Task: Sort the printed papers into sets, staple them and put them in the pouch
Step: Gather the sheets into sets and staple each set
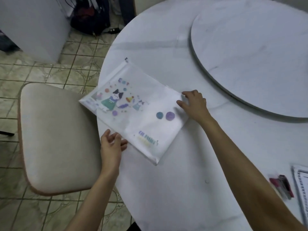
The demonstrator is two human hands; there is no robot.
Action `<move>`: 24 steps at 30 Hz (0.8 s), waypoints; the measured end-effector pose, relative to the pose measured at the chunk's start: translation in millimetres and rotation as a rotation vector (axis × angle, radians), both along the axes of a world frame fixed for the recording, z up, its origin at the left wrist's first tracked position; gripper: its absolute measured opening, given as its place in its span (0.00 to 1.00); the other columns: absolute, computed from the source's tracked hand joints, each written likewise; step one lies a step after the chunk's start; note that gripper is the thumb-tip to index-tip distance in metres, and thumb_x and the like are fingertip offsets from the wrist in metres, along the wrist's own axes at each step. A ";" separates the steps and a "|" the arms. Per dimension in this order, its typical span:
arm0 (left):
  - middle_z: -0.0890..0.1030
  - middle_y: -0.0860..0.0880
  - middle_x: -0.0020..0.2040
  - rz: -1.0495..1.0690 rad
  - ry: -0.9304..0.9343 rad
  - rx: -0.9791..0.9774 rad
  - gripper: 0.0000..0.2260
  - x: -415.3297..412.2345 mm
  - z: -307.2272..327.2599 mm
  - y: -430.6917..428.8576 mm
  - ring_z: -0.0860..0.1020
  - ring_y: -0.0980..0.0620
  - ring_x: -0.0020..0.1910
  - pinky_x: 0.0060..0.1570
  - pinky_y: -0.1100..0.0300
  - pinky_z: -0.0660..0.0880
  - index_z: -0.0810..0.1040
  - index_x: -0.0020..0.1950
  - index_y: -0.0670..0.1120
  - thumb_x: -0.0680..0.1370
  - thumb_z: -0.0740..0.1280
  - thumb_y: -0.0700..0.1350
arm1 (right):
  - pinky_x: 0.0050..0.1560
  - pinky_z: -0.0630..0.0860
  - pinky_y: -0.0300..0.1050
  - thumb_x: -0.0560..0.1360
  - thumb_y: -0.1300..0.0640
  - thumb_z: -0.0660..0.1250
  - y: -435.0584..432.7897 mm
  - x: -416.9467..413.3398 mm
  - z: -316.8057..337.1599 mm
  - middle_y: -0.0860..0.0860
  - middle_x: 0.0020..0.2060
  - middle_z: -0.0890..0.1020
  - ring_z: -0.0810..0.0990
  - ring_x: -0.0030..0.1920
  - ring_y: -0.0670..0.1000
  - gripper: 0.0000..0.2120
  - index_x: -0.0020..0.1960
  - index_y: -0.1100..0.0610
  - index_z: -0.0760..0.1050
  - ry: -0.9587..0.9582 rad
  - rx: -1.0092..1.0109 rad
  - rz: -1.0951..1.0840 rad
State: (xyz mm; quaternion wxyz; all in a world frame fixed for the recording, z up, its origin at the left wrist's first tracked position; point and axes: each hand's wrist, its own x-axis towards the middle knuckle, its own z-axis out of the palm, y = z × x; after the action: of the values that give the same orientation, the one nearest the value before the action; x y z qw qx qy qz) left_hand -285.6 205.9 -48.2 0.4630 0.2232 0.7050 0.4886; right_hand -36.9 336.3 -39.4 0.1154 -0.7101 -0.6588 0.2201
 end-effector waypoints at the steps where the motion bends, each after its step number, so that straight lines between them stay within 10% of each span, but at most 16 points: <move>1: 0.74 0.45 0.51 -0.017 0.008 -0.008 0.18 -2.7 -1.5 3.2 0.76 0.53 0.37 0.34 0.69 0.77 0.63 0.70 0.42 0.80 0.59 0.38 | 0.63 0.60 0.49 0.76 0.49 0.63 -0.2 1.3 -0.3 0.57 0.62 0.71 0.67 0.64 0.56 0.21 0.66 0.56 0.69 0.007 -0.006 -0.029; 8: 0.73 0.47 0.46 -0.134 0.184 0.016 0.16 -13.7 -7.3 9.8 0.74 0.53 0.38 0.36 0.62 0.77 0.69 0.64 0.43 0.77 0.62 0.35 | 0.37 0.71 0.43 0.76 0.52 0.64 -27.9 23.3 8.9 0.48 0.37 0.74 0.74 0.43 0.50 0.13 0.59 0.52 0.74 0.181 -0.108 -0.127; 15: 0.76 0.43 0.60 -0.257 0.384 0.002 0.18 -4.3 -2.8 0.9 0.76 0.52 0.46 0.57 0.49 0.74 0.71 0.64 0.43 0.74 0.66 0.37 | 0.42 0.71 0.43 0.75 0.56 0.66 -88.8 37.7 18.0 0.49 0.45 0.75 0.73 0.44 0.47 0.12 0.58 0.56 0.75 0.284 -0.065 -0.214; 19: 0.76 0.46 0.57 -0.294 0.374 0.037 0.17 10.4 6.4 -10.9 0.75 0.50 0.51 0.54 0.53 0.73 0.70 0.64 0.43 0.76 0.65 0.39 | 0.37 0.69 0.27 0.75 0.58 0.66 -132.9 52.4 18.4 0.49 0.43 0.77 0.74 0.39 0.45 0.09 0.55 0.58 0.76 0.396 -0.046 -0.325; 24: 0.76 0.46 0.54 -0.374 0.239 0.116 0.14 45.2 14.7 -29.8 0.80 0.47 0.45 0.37 0.64 0.78 0.66 0.65 0.42 0.79 0.60 0.38 | 0.41 0.69 0.34 0.76 0.58 0.64 -189.5 71.6 12.0 0.49 0.43 0.78 0.76 0.43 0.49 0.09 0.55 0.56 0.76 0.498 -0.044 -0.466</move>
State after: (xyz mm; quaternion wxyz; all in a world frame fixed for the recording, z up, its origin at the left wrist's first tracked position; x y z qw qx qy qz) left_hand -240.4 176.1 -33.6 0.4452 0.4325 0.6719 0.4041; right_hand 34.7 146.8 -27.5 0.3046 -0.7682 -0.4256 0.3688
